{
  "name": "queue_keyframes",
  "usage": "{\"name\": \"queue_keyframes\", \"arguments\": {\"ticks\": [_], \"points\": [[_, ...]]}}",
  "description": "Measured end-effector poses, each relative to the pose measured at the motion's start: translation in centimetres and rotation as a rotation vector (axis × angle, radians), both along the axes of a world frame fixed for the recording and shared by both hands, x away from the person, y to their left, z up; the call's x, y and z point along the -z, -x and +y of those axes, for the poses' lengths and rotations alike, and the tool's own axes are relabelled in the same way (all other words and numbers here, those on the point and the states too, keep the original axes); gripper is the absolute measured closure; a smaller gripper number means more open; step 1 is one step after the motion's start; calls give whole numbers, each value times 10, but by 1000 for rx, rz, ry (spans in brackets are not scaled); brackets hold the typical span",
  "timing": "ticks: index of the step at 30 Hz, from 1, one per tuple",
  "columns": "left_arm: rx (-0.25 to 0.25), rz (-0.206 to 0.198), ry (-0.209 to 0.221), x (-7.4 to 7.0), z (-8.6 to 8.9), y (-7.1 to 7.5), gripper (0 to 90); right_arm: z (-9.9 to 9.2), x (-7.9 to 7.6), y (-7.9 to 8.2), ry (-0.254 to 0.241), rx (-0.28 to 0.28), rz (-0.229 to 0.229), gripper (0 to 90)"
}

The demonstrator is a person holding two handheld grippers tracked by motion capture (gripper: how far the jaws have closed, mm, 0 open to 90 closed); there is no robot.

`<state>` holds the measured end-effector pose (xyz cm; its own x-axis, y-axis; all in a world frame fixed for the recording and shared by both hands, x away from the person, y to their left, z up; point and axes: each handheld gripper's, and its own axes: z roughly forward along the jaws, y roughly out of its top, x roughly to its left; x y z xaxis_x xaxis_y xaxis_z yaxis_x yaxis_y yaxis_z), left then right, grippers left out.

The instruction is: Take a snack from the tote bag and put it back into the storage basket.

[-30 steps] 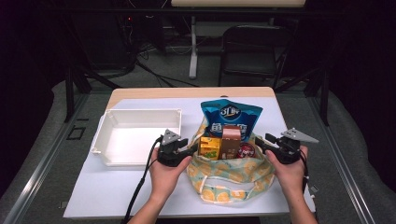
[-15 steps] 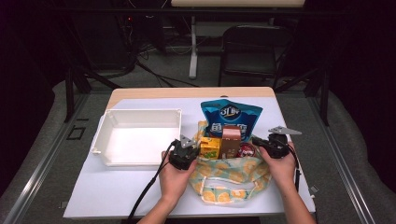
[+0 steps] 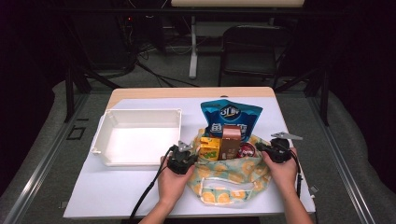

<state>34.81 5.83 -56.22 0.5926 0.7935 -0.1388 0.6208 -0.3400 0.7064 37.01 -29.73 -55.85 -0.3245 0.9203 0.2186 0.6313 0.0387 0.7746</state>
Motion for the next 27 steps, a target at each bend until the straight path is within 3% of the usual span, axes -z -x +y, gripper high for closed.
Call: {"name": "queue_keyframes", "arguments": {"ticks": [1, 3, 7, 11, 17, 22, 27], "points": [[-14, -17, 3, 1, -1, 1, 900, -3, -3, 3, -14, -6, -13, 830], [8, -12, 1, 1, 0, 2, 898, -7, -11, 8, -49, -1, -49, 817], [12, -28, 18, 4, 2, 4, 888, -11, -24, 18, -97, -39, -111, 712], [3, -50, 30, 5, 3, 6, 868, -9, -39, 27, -84, -45, -182, 617], [9, -42, 38, 5, 5, 6, 862, -2, -66, 49, -56, -42, -276, 489], [11, -62, 70, 2, 9, 9, 776, 10, -82, 66, -77, -146, -316, 416], [26, -96, 97, -11, 18, 19, 708, 26, -89, 70, -88, -256, -336, 348]]}}
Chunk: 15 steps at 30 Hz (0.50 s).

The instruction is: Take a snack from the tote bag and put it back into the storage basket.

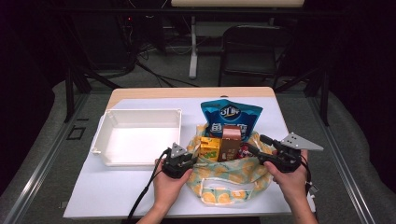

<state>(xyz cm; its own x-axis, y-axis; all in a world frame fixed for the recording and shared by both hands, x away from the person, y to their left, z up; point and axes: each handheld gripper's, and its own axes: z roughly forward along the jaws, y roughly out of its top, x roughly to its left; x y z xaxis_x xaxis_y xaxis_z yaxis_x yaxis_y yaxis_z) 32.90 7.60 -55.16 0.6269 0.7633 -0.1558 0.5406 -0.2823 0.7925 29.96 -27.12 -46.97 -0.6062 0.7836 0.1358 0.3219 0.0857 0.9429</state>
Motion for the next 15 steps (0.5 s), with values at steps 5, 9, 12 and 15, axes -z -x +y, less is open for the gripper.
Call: {"name": "queue_keyframes", "arguments": {"ticks": [5, 9, 12, 15], "points": [[10, -22, 56, -18, 17, 5, 653, 10, 0, -6, 0, -60, -2, 303], [31, -39, 82, -30, 30, 8, 634, 14, 0, -7, 10, -61, -2, 298], [35, -46, 102, -38, 37, 10, 625, 14, -2, -6, 6, -68, -9, 290], [61, -57, 109, -44, 41, 14, 617, 17, -4, -5, 14, -90, -16, 264]]}}
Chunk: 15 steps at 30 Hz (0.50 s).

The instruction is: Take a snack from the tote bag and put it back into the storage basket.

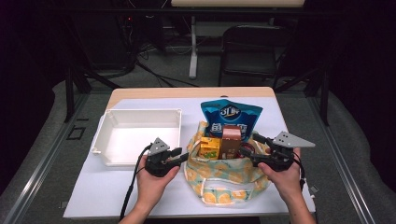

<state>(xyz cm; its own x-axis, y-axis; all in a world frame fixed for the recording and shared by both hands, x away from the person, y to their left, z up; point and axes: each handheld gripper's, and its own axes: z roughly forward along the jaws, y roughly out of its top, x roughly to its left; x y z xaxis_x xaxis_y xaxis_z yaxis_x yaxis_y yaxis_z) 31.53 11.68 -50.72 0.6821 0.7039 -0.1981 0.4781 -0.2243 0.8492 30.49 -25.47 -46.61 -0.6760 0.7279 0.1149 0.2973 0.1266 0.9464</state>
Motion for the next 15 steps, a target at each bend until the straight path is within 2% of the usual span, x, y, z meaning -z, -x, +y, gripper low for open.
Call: {"name": "queue_keyframes", "arguments": {"ticks": [7, 15], "points": [[61, -13, 1, -3, 2, 6, 607, 13, 4, -11, 26, -50, 2, 230], [79, -9, 5, -2, 3, 6, 592, 23, 8, -29, 47, -118, 17, 181]]}}
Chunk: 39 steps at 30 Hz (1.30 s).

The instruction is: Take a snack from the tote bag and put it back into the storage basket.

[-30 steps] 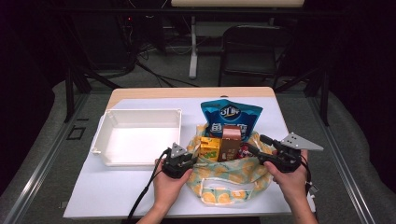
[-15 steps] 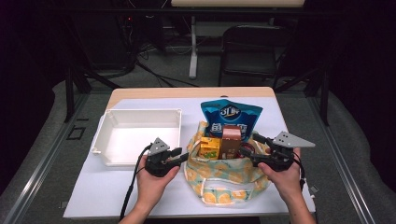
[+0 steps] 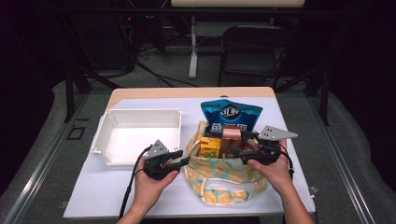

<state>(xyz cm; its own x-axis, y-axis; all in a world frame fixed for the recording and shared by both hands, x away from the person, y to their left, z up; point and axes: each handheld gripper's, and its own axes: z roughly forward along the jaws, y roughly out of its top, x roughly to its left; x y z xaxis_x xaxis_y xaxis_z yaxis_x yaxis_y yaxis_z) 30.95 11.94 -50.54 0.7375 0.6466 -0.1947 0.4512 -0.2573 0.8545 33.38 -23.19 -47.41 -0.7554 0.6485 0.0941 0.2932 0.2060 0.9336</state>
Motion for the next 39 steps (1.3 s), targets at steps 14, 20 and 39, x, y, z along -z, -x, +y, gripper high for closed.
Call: {"name": "queue_keyframes", "arguments": {"ticks": [14, 20, 39], "points": [[24, 17, 1, 4, -2, -2, 582, 9, -4, -22, 28, -153, 3, 157], [25, 20, 4, 5, -1, -2, 582, 13, -3, -27, 47, -191, 4, 170], [42, 30, -6, 8, -4, -2, 583, 25, 0, -41, 71, -266, 43, 208]]}}
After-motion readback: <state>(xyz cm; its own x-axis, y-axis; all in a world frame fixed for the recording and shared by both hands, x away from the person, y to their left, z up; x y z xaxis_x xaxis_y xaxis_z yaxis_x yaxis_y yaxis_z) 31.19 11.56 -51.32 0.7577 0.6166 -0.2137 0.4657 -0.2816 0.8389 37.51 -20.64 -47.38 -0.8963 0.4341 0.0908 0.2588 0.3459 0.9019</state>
